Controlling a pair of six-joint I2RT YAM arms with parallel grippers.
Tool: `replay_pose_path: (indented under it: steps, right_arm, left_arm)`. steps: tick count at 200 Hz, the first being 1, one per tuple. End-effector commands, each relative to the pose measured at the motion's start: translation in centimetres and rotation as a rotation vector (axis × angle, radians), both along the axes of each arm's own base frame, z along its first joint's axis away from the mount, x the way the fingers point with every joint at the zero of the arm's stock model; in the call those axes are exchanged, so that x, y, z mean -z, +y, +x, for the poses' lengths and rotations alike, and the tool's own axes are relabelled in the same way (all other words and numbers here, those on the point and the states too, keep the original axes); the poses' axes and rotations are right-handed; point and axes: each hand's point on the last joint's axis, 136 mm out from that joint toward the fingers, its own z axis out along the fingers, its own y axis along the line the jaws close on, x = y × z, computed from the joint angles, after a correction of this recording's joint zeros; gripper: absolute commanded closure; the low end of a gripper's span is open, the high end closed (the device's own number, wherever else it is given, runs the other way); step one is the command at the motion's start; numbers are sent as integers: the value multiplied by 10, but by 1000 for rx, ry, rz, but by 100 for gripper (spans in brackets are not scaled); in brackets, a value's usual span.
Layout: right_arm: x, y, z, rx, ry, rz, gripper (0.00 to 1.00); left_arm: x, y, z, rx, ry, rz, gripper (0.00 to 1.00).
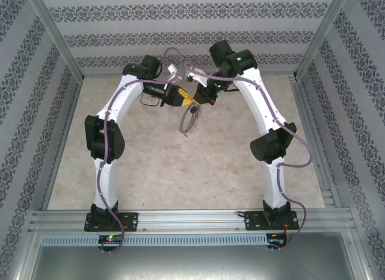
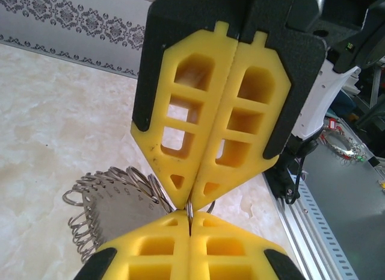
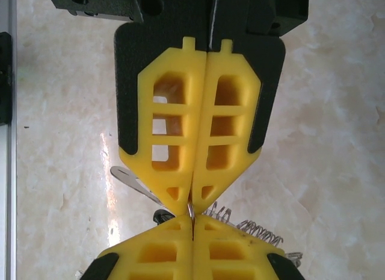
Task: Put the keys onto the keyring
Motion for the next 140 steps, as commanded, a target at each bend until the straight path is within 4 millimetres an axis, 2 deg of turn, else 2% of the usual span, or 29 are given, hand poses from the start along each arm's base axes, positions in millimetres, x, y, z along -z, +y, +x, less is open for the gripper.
replay_pose_path:
  steps: [1, 13, 22, 24, 43, 75, 87, 104, 140]
  right_arm:
    - [-6, 8, 0, -17, -26, 27, 100]
    - [-11, 6, 4, 6, -35, 37, 99]
    - [-18, 3, 9, 32, -47, 54, 88]
    - [-21, 2, 10, 40, -50, 67, 83]
    - [-44, -7, 14, 90, -62, 149, 66]
    - [-72, -25, 6, 162, -101, 261, 55]
    - [-73, -32, 5, 203, -116, 295, 53]
    - [-70, -44, 16, 328, -157, 354, 53]
    - [-38, -58, 29, 574, -156, 545, 52]
  left_arm:
    - [-29, -8, -15, 49, -46, -74, 100]
    - [-27, -9, -14, 42, -46, -59, 100]
    - [-26, -10, -11, 33, -49, -51, 100]
    - [-25, -10, -10, 30, -48, -48, 100]
    - [-25, -11, -6, 13, -62, -41, 100]
    - [-27, -11, -2, -2, -68, -38, 100]
    - [-28, -11, 0, -8, -71, -36, 100]
    - [-30, -12, 2, -17, -75, -35, 100]
    - [-35, -13, 8, -37, -87, -37, 100]
